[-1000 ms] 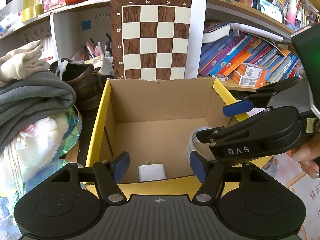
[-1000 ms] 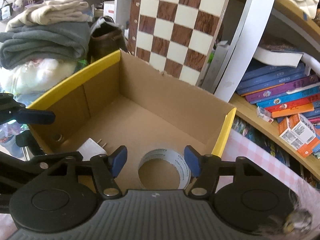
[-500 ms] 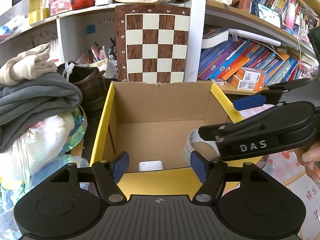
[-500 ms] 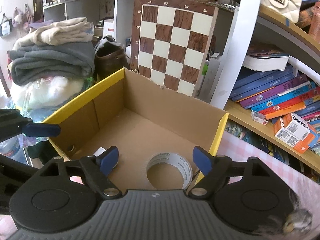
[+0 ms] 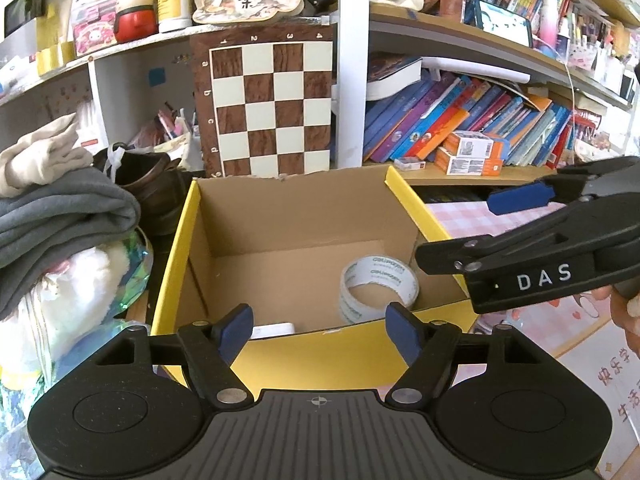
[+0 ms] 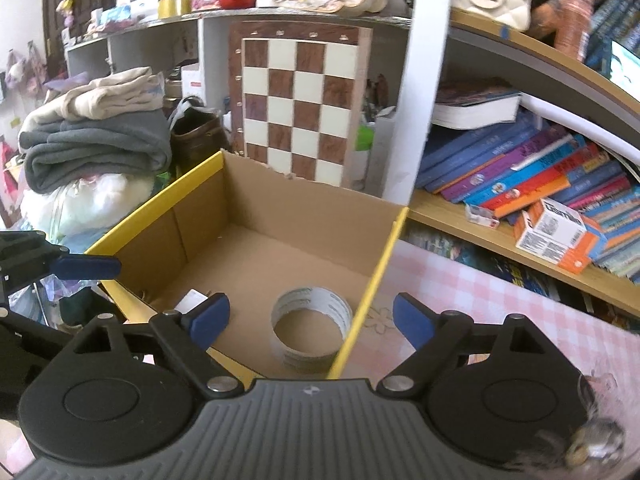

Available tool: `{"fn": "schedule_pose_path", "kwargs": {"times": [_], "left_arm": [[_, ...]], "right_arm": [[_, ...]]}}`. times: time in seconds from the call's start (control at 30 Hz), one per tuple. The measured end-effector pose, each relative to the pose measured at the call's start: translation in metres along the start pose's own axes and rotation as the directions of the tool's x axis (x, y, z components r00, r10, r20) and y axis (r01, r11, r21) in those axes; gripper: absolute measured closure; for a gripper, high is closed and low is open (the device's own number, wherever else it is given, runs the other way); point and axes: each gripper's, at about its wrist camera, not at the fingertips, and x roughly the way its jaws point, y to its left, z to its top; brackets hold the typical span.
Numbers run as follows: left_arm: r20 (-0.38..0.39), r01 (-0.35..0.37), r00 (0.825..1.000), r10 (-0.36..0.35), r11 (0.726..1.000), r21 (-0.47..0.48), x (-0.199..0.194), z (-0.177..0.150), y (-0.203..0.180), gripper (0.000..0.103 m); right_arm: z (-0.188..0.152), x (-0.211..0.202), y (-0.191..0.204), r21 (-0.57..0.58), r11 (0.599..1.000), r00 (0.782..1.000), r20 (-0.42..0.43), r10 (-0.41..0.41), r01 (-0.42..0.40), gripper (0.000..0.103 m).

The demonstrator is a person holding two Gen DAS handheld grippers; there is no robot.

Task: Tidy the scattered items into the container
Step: 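Lower the tape roll into the yellow box and open the right tool, then withdraw both tools from the box and move toward the toy car and eraser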

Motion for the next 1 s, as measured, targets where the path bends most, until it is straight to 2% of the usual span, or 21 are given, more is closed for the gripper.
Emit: {"fn": "schedule_pose_path", "kwargs": {"times": [0.57, 1.0], "left_arm": [[-0.007, 0.027, 1.0, -0.027, 1.0, -0.003, -0.004, -0.009, -0.018, 0.023], [-0.043, 0.027, 0.999, -0.027, 1.0, 0.008, -0.002, -0.016, -0.055, 0.023]], "right_arm": [[-0.032, -0.025, -0.011, 0.065, 0.995, 0.997, 0.014, -0.076, 0.075, 0.013], [-0.065, -0.048, -0.046, 0.113, 0.988, 0.995, -0.002, -0.101, 0.1, 0.01]]}}
